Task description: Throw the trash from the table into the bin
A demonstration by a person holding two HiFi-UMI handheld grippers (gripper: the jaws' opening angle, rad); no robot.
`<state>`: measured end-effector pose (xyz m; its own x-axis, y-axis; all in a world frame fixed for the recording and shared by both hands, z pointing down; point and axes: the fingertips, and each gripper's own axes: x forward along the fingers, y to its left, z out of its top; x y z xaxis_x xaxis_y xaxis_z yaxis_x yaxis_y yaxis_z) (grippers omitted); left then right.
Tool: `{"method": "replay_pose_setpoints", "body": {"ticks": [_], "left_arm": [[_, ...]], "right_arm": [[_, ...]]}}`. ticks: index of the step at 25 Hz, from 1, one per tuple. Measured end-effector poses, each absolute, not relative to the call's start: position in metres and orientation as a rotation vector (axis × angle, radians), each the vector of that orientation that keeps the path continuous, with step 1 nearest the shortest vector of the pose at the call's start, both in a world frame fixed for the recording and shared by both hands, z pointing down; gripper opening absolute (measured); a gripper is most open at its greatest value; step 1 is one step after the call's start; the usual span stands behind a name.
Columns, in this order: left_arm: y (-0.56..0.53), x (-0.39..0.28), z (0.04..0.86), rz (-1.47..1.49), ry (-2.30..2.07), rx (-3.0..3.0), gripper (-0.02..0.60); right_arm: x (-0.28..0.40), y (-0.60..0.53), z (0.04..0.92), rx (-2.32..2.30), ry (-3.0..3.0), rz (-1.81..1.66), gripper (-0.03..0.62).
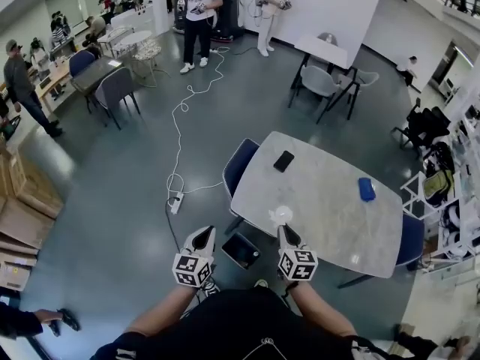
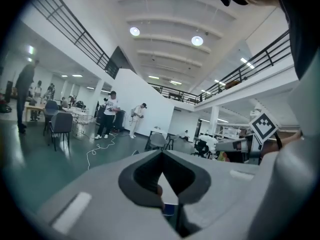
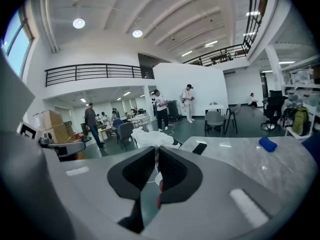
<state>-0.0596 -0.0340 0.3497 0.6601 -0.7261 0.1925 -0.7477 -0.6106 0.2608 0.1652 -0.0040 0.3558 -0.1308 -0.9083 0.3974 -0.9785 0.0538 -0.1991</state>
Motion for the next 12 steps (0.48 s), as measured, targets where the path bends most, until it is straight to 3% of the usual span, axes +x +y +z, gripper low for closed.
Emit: {"method": "replay_pose_setpoints", "body": {"ticks": [5, 12], "left_arm": [[-0.013, -0.038, 0.347, 0.059, -1.165, 2.568, 0.0], [0.005, -0.066, 0.383, 0.136, -1.285, 2.439, 0.0]], "right_arm": [[0.159, -0.01, 0.373, 1.833, -2.198, 0.645, 0.051], [0.136, -0.003, 0.426, 1.645, -2.215, 0.69, 0.049]]}}
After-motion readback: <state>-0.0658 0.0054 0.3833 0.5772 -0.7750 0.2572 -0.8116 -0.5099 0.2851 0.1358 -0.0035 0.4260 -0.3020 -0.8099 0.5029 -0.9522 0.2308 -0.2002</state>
